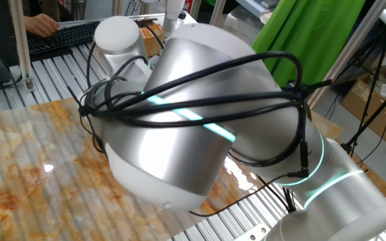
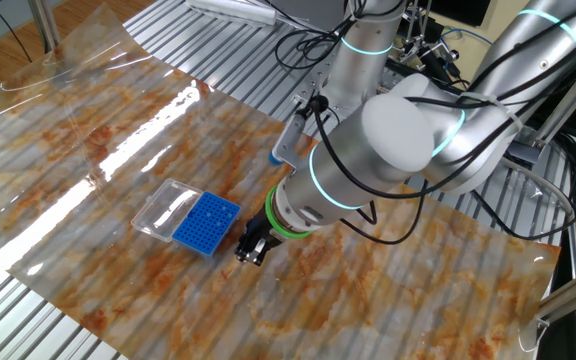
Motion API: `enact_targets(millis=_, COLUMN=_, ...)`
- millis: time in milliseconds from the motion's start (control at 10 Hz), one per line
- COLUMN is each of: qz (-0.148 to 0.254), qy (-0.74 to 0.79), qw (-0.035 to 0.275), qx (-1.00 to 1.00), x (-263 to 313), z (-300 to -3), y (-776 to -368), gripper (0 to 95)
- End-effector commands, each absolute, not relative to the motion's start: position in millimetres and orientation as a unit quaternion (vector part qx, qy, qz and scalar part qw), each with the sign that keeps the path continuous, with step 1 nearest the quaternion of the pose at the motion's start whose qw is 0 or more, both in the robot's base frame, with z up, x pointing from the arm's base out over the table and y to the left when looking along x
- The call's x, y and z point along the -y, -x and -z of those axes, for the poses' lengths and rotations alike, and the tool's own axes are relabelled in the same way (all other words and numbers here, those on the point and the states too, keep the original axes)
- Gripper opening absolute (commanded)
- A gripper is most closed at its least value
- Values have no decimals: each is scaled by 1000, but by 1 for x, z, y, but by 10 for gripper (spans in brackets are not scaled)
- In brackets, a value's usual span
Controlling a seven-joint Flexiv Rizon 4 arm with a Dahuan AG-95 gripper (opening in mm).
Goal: Insert a small pipette tip into the holder for small pipette tips
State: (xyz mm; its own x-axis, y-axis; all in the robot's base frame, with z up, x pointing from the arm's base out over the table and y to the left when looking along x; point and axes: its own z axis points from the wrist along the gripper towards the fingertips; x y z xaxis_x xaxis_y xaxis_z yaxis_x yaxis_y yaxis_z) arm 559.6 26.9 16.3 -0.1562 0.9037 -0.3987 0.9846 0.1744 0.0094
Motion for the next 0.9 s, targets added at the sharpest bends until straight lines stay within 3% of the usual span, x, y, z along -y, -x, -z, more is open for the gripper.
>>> enact_targets(millis=100, qz=128, qy=-630, qw=162, qx=-749, x=-27, z=-15, y=-560, gripper=190)
enact_targets(millis=900, qz=132, qy=-629, qw=174, qx=-746, x=-28, z=-12, y=-562, gripper=190)
